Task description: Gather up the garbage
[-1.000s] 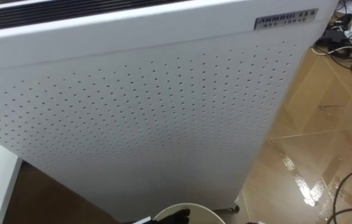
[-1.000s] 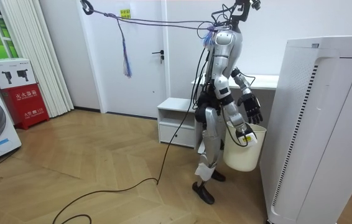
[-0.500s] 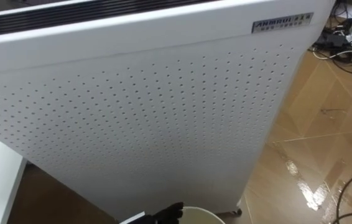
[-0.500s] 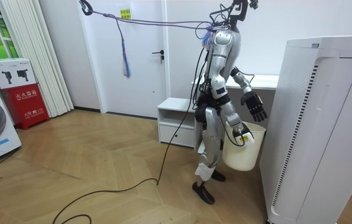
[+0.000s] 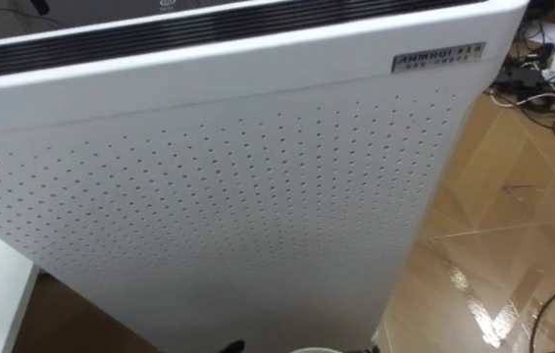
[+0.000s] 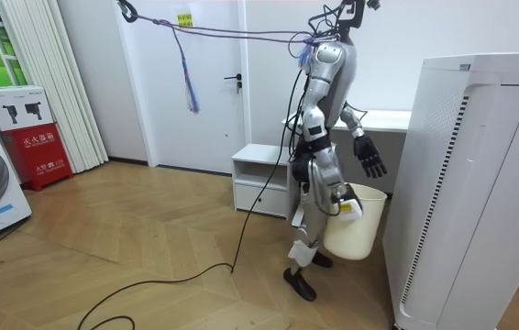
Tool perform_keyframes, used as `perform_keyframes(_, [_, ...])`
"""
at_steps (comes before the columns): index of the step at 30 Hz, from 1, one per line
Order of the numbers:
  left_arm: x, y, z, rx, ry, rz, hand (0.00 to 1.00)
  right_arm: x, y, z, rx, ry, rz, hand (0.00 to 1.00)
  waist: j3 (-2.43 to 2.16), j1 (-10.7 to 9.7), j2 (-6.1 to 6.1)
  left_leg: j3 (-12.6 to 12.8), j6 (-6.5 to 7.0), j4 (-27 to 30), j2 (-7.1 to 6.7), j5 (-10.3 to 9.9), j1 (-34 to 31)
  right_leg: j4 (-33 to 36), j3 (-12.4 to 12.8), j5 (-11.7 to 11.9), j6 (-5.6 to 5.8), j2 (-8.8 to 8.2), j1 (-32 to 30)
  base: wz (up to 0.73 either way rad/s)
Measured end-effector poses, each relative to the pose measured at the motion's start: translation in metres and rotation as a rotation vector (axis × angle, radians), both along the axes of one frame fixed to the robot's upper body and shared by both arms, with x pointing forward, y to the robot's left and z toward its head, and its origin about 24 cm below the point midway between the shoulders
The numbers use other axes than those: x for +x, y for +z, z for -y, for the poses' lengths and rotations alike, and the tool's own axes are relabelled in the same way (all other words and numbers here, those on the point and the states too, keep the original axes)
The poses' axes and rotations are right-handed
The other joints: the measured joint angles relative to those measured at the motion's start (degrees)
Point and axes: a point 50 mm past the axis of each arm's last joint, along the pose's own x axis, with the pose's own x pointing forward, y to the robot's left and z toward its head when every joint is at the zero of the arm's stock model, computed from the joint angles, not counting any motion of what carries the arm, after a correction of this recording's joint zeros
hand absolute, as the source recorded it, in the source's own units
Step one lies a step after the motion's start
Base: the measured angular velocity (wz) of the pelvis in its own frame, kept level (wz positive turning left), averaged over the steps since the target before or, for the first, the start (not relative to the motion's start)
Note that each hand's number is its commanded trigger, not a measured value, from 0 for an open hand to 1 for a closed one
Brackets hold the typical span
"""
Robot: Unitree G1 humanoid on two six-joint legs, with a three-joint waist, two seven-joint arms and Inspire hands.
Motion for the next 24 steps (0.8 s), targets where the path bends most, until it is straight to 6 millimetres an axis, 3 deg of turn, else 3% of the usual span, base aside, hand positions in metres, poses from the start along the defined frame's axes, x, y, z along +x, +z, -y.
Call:
perform_keyframes(2, [-0.033, -0.018, -0.01, 0.007, 0.076, -0.128, 0.0, -0.017, -0.004, 0.007, 0.007, -0.069, -0.033, 1.0, -0.16, -1.1, -0.54, 0.3, -0.01, -0.8, 0.05, 0.0, 1.9, -1.2, 0.0, -0.1, 0.09, 0.15, 2.0, 0.0])
perform_keyframes(4, [-0.053, -0.029, -0.016, 0.017, 0.138, -0.214, 0.0, -0.03, -0.007, 0.015, 0.016, -0.15, -0.063, 1.0, -0.28, -1.7, -1.01, 0.3, -0.01, -1.9, 0.04, 0.0, 4.1, -2.5, -0.1, -0.1, 0.35, 0.39, 4.1, 0.03])
perform_keyframes(6, [-0.077, -0.039, -0.024, 0.003, 0.26, -0.306, 0.0, -0.043, -0.012, 0.017, 0.054, -0.267, -0.087, 1.0, -0.16, -2.3, -1.97, 0.3, -0.04, -3.6, 0.13, 0.0, 6.8, -4.0, 0.6, 0.0, 0.7, 0.98, 6.3, -0.03])
perform_keyframes(8, [-0.099, -0.046, -0.032, -0.003, 0.403, -0.375, 0.0, -0.058, -0.016, 0.022, 0.074, -0.37, -0.117, 1.0, -0.48, -2.5, -2.58, 0.7, -0.06, -4.8, 0.16, 0.0, 9.0, -4.7, 0.9, 0.0, 0.87, 1.25, 8.2, -0.09])
perform_keyframes(14, [-0.128, -0.052, -0.043, -0.018, 0.624, -0.442, 0.0, -0.087, -0.02, 0.034, 0.056, -0.555, -0.174, 1.0, -0.46, -2.4, -2.82, 2.4, -0.15, -7.1, 0.66, -0.1, 13.1, -7.1, 2.5, 0.6, 1.1, 2.38, 11.9, -0.17])
perform_keyframes(17, [-0.16, -0.056, -0.054, 0.051, 0.789, -0.554, 0.0, -0.11, -0.023, 0.037, 0.056, -0.698, -0.22, 1.0, -0.45, -2.3, -2.69, 3.4, -0.58, -7.4, 1.13, -1.3, 15.9, -8.2, 3.8, 0.6, 0.98, 3.34, 14.1, -0.26])
perform_keyframes(24, [-0.194, -0.064, -0.039, 0.088, 0.943, -0.727, 0.0, -0.133, -0.028, 0.035, 0.041, -0.874, -0.286, 1.0, -0.41, -2.7, -2.77, 3.5, -0.61, -7.8, 1.4, -1.3, 17.8, -8.8, 4.9, 0.5, 1.05, 3.65, 15.7, -0.07])
